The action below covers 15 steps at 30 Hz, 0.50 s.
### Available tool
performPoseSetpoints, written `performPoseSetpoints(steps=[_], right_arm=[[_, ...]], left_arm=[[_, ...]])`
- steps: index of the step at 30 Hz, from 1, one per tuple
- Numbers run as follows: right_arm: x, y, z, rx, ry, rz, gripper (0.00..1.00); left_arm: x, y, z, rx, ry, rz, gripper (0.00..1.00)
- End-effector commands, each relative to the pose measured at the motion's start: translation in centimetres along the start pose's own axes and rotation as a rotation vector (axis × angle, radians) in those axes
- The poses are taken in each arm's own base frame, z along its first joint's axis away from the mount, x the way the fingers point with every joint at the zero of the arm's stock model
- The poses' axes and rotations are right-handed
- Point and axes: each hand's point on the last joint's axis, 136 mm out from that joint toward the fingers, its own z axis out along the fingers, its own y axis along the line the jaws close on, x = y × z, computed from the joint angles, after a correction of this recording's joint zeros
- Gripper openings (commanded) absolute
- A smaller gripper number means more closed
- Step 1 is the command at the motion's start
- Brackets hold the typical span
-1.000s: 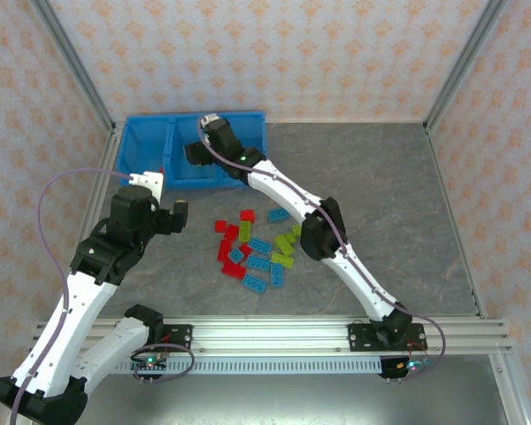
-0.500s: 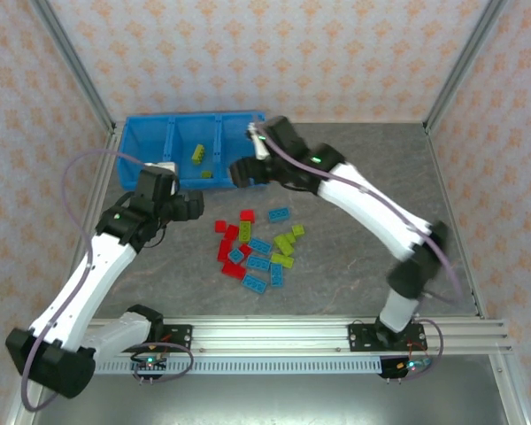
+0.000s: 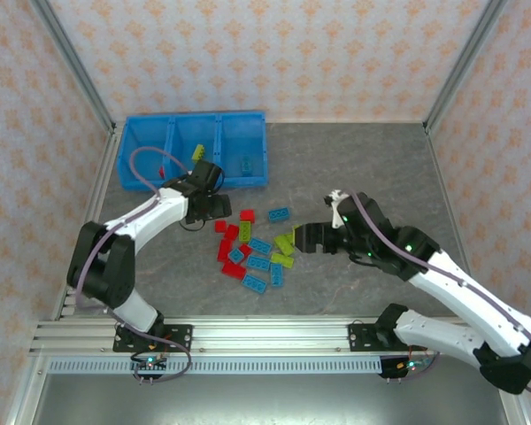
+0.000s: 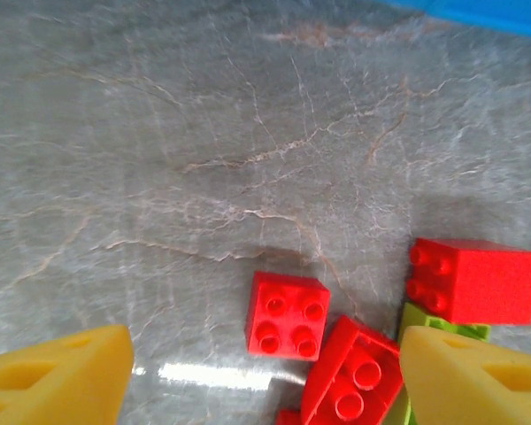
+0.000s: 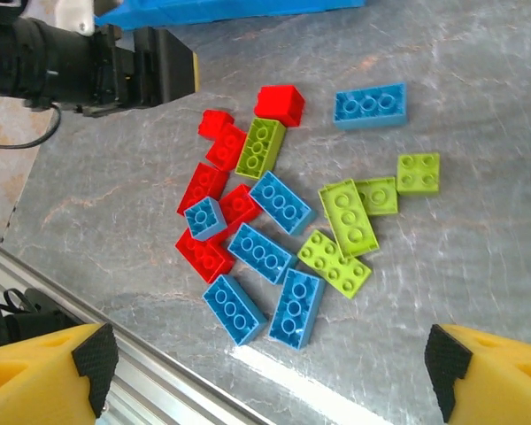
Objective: Sort the legos into containers by color
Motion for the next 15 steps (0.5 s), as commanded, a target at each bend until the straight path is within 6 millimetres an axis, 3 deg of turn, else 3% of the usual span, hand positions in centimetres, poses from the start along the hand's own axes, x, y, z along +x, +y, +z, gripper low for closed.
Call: performPoseSetpoints(steps=[1, 8, 15], right_arm=[[0.6, -1.5, -1.4, 0.030, -0.055, 0.108, 0.92], [2.1, -3.3, -0.9, 0.070, -0.047, 0.158, 0.93], [1.7, -3.3, -0.2, 0.088, -0.048, 0.151, 0.93]], left_arm=[[-1.4, -1.4, 0.9, 0.022, -0.020, -0.022, 0.74], [0.5, -0.9, 4.5, -0.033, 0.070, -0.019, 0.56], [2.7, 0.4, 5.6, -0.068, 0.109, -0.006, 0.51]])
